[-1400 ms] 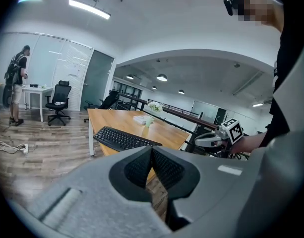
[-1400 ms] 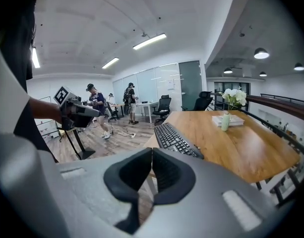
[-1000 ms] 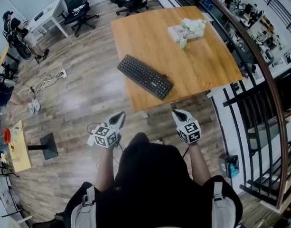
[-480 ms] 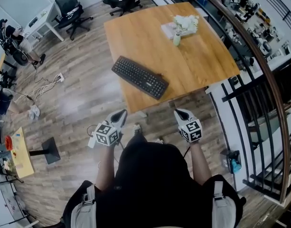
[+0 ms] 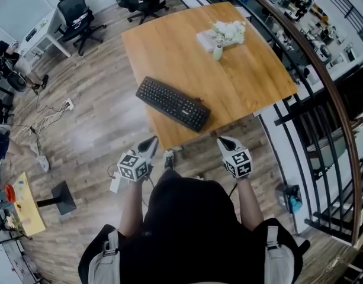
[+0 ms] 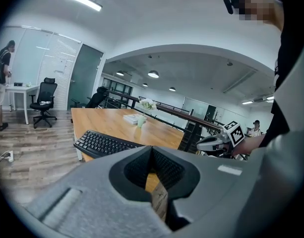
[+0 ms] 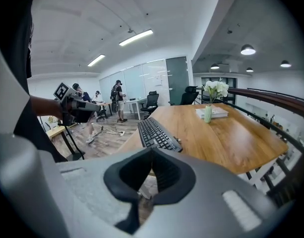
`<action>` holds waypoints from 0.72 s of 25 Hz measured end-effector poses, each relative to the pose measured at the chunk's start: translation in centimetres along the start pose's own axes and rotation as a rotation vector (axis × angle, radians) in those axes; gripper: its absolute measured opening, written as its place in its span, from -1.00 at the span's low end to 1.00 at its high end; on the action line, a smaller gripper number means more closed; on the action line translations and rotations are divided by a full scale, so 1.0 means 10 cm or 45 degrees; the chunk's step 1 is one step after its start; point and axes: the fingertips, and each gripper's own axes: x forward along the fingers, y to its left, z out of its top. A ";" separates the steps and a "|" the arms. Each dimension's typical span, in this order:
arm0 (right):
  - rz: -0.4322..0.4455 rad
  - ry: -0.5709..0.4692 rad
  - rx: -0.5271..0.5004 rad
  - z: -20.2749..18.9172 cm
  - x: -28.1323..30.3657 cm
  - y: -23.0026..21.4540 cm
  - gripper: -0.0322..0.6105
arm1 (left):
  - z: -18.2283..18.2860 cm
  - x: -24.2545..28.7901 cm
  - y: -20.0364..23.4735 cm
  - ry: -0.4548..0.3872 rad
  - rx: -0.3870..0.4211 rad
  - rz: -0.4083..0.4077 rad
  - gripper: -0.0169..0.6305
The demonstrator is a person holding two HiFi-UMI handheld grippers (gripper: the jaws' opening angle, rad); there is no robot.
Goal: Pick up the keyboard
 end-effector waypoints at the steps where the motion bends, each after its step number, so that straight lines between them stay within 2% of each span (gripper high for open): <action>1: -0.009 0.003 0.005 0.03 0.06 -0.01 -0.89 | 0.03 0.03 0.08 0.002 -0.001 -0.009 -0.91; 10: -0.055 0.013 0.052 0.42 0.75 0.06 -0.89 | 0.33 0.30 0.91 0.034 -0.007 -0.080 -0.91; 18: -0.088 0.043 0.053 0.69 1.28 0.10 -0.89 | 0.51 0.65 1.37 0.070 0.005 -0.185 -0.91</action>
